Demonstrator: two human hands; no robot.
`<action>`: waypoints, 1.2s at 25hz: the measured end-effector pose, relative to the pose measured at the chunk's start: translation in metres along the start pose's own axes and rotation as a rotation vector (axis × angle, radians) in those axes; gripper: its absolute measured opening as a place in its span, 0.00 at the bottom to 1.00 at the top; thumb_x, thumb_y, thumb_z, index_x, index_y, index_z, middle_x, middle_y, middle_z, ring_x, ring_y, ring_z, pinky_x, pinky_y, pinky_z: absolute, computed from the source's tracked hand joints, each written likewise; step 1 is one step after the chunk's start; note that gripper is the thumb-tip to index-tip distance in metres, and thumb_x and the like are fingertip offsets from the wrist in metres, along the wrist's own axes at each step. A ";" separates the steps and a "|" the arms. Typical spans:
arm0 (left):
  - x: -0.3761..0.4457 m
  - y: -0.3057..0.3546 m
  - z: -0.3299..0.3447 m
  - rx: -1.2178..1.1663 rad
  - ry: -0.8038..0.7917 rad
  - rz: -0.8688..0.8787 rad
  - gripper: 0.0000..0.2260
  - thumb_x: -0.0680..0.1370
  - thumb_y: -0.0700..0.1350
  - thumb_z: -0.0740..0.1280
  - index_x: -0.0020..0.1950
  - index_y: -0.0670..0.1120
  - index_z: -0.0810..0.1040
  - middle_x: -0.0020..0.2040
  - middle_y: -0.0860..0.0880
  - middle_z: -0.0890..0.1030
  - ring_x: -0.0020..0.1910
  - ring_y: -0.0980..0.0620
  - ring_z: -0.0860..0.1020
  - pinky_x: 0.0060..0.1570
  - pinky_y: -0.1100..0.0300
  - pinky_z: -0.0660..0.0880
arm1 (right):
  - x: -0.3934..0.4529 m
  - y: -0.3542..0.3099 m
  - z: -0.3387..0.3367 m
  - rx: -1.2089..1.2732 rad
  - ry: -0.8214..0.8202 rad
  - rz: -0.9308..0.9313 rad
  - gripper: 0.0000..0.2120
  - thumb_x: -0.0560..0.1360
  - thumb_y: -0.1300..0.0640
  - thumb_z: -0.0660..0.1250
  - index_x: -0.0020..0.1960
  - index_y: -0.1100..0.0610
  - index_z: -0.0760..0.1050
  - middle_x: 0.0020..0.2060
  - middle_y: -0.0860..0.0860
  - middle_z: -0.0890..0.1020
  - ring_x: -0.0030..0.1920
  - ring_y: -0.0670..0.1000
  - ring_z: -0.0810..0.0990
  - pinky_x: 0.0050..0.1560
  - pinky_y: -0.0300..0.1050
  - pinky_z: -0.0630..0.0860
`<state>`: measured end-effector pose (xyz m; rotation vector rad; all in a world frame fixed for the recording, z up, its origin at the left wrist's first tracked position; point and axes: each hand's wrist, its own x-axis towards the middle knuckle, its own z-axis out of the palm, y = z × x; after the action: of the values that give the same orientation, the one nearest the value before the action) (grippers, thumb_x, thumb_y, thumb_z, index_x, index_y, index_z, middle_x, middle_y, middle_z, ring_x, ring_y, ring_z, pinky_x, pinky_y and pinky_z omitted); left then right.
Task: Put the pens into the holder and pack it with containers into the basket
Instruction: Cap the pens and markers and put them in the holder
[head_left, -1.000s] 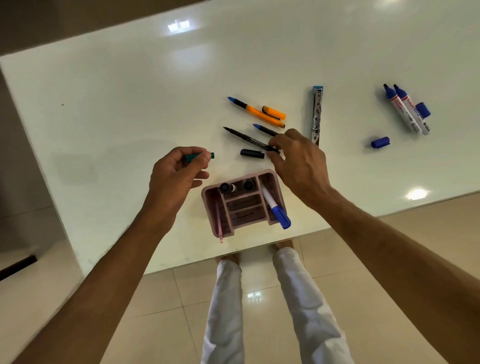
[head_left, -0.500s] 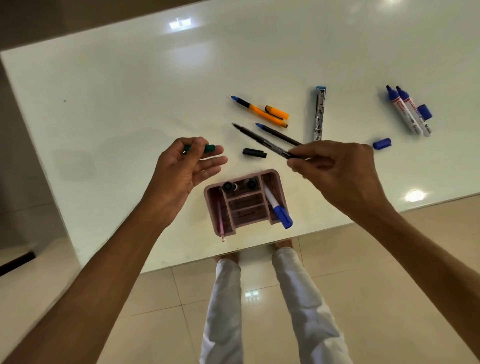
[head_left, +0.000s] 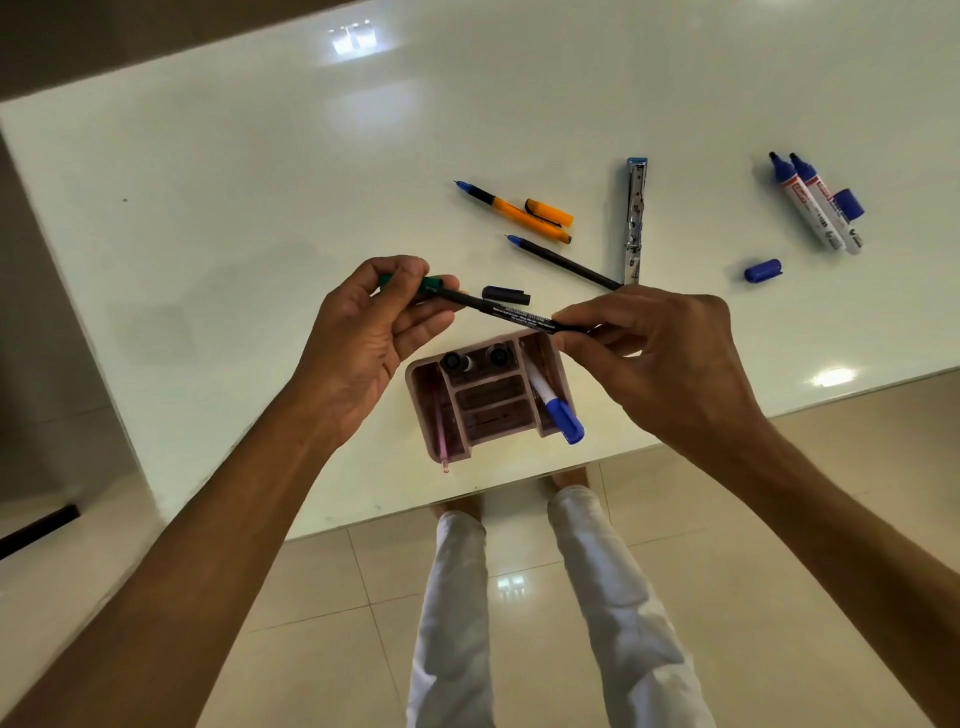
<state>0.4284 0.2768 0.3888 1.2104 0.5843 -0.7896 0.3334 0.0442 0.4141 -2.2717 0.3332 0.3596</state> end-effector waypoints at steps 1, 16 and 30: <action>-0.001 0.000 0.000 -0.027 0.024 0.000 0.05 0.85 0.42 0.66 0.58 0.43 0.78 0.50 0.44 0.89 0.52 0.47 0.89 0.48 0.61 0.84 | 0.000 0.000 0.000 0.003 0.004 0.001 0.10 0.78 0.55 0.75 0.58 0.55 0.86 0.47 0.48 0.87 0.41 0.43 0.83 0.49 0.32 0.78; -0.017 -0.010 0.012 0.373 0.088 0.197 0.16 0.89 0.51 0.56 0.48 0.46 0.77 0.29 0.55 0.73 0.31 0.56 0.72 0.38 0.61 0.71 | 0.003 -0.044 0.029 -0.087 0.084 -0.193 0.13 0.83 0.55 0.63 0.55 0.62 0.83 0.42 0.57 0.83 0.38 0.53 0.79 0.38 0.40 0.69; -0.052 -0.002 -0.064 0.535 0.388 0.515 0.10 0.88 0.48 0.61 0.47 0.53 0.74 0.40 0.60 0.81 0.34 0.55 0.72 0.38 0.58 0.71 | -0.023 -0.048 0.044 -0.167 0.184 -0.131 0.16 0.84 0.51 0.64 0.67 0.58 0.73 0.56 0.55 0.76 0.51 0.48 0.75 0.47 0.46 0.77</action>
<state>0.3960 0.3497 0.4102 1.9343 0.3454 -0.2682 0.3227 0.1107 0.4264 -2.4825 0.2541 0.1137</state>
